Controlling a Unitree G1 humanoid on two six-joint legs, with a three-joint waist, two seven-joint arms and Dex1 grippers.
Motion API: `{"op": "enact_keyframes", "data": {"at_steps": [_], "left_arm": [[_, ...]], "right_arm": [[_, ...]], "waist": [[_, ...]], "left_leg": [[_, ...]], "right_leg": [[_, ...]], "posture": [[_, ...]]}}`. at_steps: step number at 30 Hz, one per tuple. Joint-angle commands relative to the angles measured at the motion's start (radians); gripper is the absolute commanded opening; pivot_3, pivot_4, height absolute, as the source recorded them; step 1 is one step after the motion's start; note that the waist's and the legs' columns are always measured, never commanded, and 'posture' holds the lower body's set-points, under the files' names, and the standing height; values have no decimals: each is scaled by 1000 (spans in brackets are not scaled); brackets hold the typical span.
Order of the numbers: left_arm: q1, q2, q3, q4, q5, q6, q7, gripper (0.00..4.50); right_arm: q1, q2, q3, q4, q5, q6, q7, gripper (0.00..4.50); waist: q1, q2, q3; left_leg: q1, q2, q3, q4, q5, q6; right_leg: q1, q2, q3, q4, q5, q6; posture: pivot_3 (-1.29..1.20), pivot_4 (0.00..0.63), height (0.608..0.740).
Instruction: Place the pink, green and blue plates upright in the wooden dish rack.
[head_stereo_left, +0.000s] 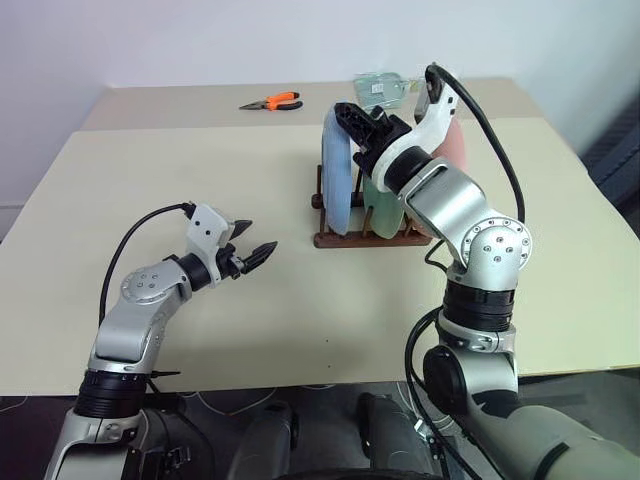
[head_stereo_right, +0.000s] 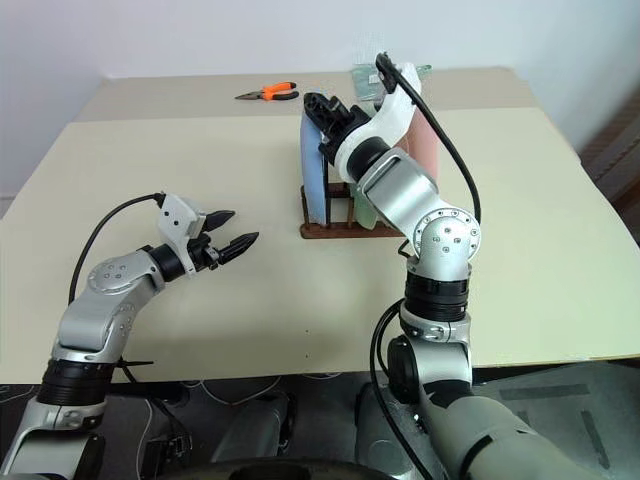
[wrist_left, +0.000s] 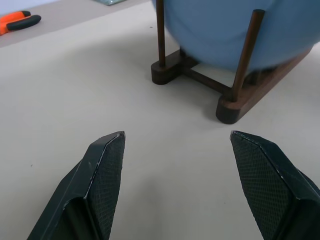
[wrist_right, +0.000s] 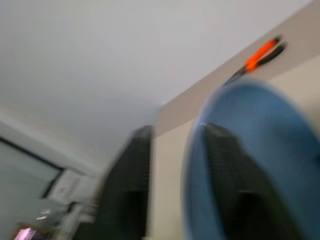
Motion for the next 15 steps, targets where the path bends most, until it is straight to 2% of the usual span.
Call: {"op": "enact_keyframes", "data": {"at_steps": [1, 4, 7, 10, 13, 15], "left_arm": [[-6, 6, 17, -50, -8, 0, 0, 3463], [-3, 5, 18, -51, -1, 1, 6, 3463], [0, 8, 25, -43, 12, -9, 17, 3463], [22, 28, 61, -13, 28, -35, 28, 3463], [62, 58, 89, 18, 50, -61, 30, 3463], [99, 85, 96, 34, 71, -85, 16, 3463]], "right_arm": [[-56, -143, 97, -120, -208, -73, 219, 2408], [-18, -308, 118, -219, -306, -135, 441, 2408], [103, -492, 38, -286, -337, -178, 656, 2408], [358, -694, -134, -275, -361, -180, 854, 2408], [612, -797, -286, -208, -405, -214, 1014, 2408], [743, -825, -314, -165, -464, -246, 1086, 2408]], "waist": [[0, 0, 0], [-1, 0, 0], [4, -3, -1], [16, -8, -3], [20, -8, -3], [18, -7, -3]], "left_leg": [[0, 0, 0, 0, 0, 0], [0, 0, 1, -1, 0, 0], [0, 1, 0, -2, 0, 0], [0, 0, -1, 0, 0, 0], [0, 0, 2, 0, -1, 1], [1, 0, 4, 0, -1, 1]], "right_leg": [[0, 0, 0, 0, 0, 0], [0, 0, 0, -1, 0, 0], [0, 0, 0, -2, 0, 1], [5, -1, -2, -5, -1, 2], [6, -3, 0, -7, -3, -1], [5, -3, 1, -5, -3, -1]], "posture": [[0, 150, 740], [0, 150, 740], [0, 150, 740], [0, 150, 740], [0, 150, 740], [0, 150, 740]]}}
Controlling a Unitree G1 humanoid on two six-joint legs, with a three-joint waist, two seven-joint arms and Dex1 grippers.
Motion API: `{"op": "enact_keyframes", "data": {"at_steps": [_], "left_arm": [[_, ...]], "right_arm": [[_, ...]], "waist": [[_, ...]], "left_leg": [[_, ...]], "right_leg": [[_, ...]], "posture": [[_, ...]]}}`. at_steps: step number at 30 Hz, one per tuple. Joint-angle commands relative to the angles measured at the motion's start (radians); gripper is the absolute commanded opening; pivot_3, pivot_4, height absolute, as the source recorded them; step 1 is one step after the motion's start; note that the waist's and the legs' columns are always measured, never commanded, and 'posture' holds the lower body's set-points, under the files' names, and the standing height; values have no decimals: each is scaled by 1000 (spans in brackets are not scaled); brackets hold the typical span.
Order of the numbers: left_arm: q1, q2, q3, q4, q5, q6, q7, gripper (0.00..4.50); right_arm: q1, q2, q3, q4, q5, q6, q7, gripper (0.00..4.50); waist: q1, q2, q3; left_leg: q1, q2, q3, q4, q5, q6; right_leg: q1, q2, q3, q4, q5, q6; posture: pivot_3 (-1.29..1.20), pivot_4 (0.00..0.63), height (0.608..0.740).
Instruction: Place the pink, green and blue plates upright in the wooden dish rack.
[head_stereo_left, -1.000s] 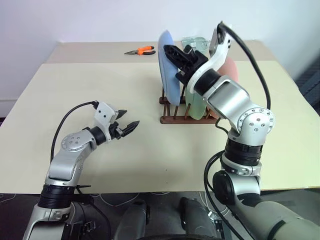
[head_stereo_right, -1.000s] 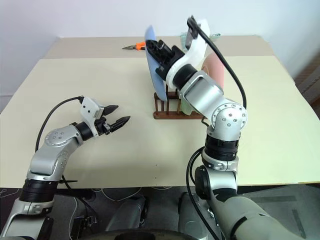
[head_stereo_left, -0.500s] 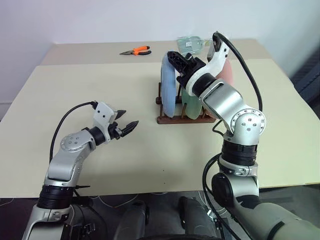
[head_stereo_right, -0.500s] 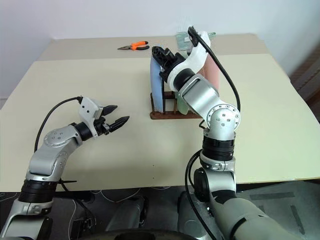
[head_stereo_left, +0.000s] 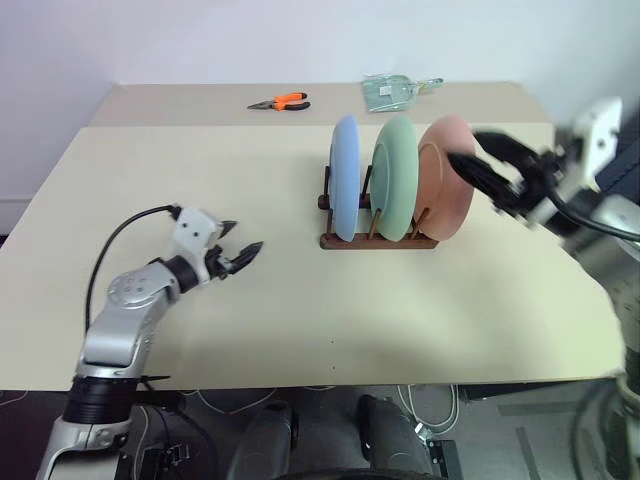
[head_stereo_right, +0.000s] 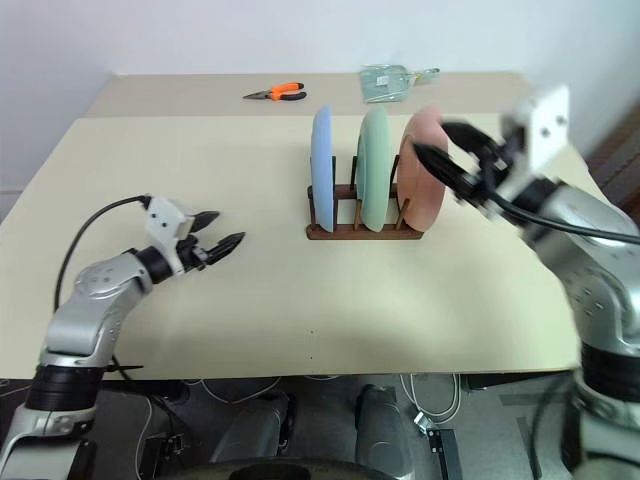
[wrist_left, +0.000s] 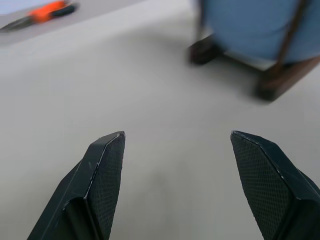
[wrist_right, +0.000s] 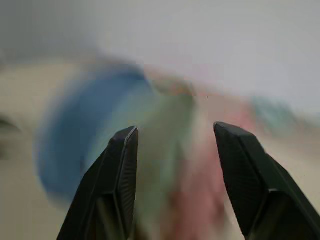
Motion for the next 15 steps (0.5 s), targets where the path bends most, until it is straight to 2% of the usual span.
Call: {"op": "enact_keyframes", "data": {"at_steps": [1, 6, 15], "left_arm": [[46, 36, 29, 5, 29, -55, -16, 3463], [84, 43, 42, 5, 31, -72, -18, 3463], [141, 26, 75, -14, 29, -104, 0, 3463]], "right_arm": [[134, -42, -65, 38, -99, -89, 133, 2408], [170, -1, 13, 139, -223, -190, 161, 2408], [60, 99, 128, 360, -385, -339, 140, 2408]], "waist": [[-5, 0, 0], [-15, 1, 0], [-9, 1, 0]], "left_leg": [[1, 1, 1, 0, 0, 0], [2, 2, 1, 1, 0, 0], [0, 1, 0, 1, 0, 0]], "right_leg": [[0, 1, 0, 1, -1, 1], [0, 0, 0, 1, -2, 1], [0, -1, 0, 1, 1, -2]], "posture": [[0, 150, 740], [0, 150, 740], [0, 150, 740]]}}
